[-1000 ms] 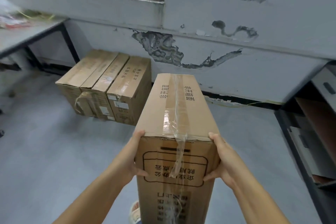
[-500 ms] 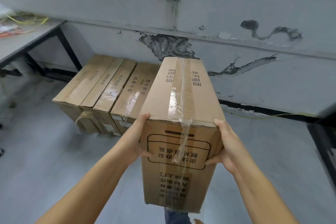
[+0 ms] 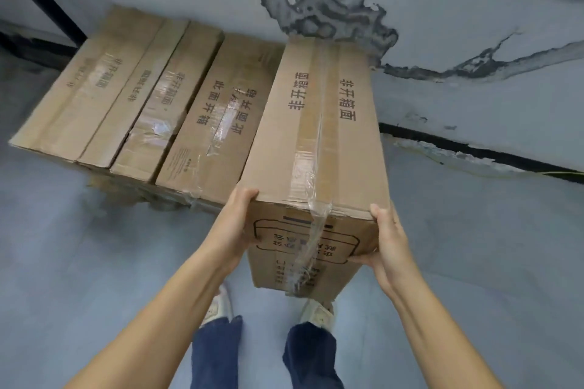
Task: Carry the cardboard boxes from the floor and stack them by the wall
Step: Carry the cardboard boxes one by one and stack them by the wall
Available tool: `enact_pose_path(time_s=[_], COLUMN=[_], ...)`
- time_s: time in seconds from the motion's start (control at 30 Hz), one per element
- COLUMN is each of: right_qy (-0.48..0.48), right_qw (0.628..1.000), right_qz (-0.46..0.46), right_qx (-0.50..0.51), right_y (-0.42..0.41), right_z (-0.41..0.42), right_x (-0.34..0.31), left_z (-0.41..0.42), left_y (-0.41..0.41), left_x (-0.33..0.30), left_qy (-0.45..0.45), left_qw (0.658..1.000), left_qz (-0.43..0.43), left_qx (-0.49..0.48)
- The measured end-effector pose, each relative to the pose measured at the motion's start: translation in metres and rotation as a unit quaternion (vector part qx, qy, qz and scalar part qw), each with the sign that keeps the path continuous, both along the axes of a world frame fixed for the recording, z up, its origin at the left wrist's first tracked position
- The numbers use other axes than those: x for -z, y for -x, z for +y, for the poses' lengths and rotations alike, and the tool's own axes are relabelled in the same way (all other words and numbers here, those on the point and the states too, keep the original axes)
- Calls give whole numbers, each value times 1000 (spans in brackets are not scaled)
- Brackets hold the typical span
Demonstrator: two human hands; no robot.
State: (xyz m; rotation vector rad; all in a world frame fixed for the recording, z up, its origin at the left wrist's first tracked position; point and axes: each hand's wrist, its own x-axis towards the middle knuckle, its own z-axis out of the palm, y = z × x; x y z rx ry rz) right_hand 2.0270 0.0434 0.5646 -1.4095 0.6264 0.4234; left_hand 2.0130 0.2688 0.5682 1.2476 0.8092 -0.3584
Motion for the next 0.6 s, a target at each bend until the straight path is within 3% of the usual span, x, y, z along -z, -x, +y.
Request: enact_pose_path(time_s=[0.17,0.27,0.4,0.5,0.6], right_qy=[28,51,59,68,58], right_qw=[999,995,990,991,993], right_qz=[46,87,119,107,96], right_qx=[-5,-21,-37,-38,-46], right_y=[12,36,39,17,-16], right_z=[20,31,55,68,80], right_x=[120,170,200,212,224], left_z=[19,28,53,65,72], left_y=[-2,17,20,0,-31], left_x=[119,163,196,203,211], left_qy=[-18,20,123,207,191], left_qw=[999,996,966,941,937], left_qz=[35,88,214,221,197], left_qx=[23,4,-79,-154,-218])
